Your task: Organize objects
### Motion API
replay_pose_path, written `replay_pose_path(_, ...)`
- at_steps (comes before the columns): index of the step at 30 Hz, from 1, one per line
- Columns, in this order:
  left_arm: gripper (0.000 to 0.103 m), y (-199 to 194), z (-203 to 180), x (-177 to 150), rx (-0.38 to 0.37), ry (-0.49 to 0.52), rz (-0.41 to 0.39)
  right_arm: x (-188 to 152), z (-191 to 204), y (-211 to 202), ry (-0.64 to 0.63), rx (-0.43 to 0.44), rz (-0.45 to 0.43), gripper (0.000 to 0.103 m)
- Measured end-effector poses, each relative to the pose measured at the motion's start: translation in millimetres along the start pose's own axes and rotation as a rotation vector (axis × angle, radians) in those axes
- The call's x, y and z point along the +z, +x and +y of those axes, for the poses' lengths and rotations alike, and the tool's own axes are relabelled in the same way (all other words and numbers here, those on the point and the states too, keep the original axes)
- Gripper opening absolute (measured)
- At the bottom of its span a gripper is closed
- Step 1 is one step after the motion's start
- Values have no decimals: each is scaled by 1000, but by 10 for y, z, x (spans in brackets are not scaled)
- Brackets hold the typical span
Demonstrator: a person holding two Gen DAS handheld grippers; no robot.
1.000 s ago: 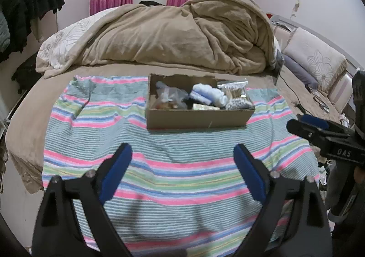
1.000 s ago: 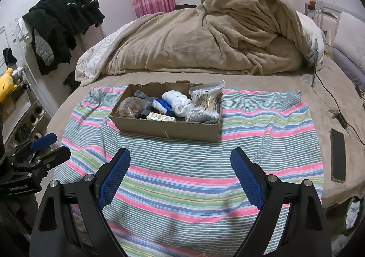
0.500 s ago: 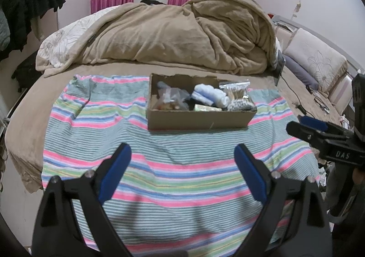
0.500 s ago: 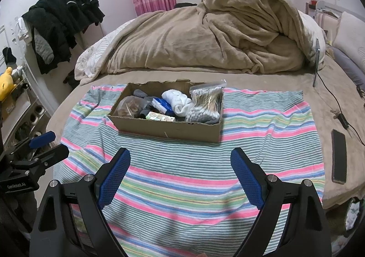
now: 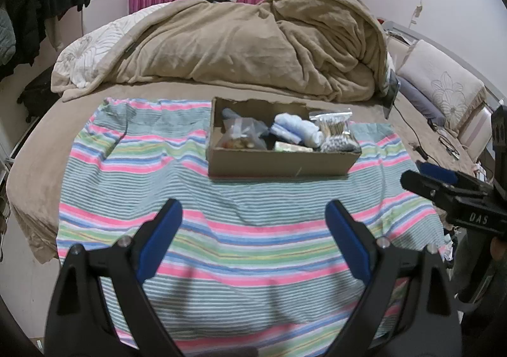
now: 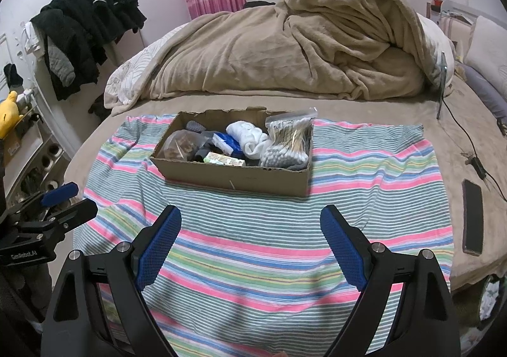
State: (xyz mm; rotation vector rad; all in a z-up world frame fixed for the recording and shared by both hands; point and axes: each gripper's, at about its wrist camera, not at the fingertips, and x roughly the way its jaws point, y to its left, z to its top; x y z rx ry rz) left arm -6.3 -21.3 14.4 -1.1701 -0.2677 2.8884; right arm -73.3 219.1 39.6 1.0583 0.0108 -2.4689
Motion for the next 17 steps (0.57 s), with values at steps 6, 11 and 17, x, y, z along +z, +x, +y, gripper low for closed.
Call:
replay_pose_path(6,93,67,5,7,9,3,13,-5,-11,39,1,3,7,92)
replay_pose_path(11,93,124,25,7,12,0,19,-9,-27,112,7,8,23,92)
replay_pose_path(17,93,214,129,85,18,11,9,29,-71,202,8,7,33,92)
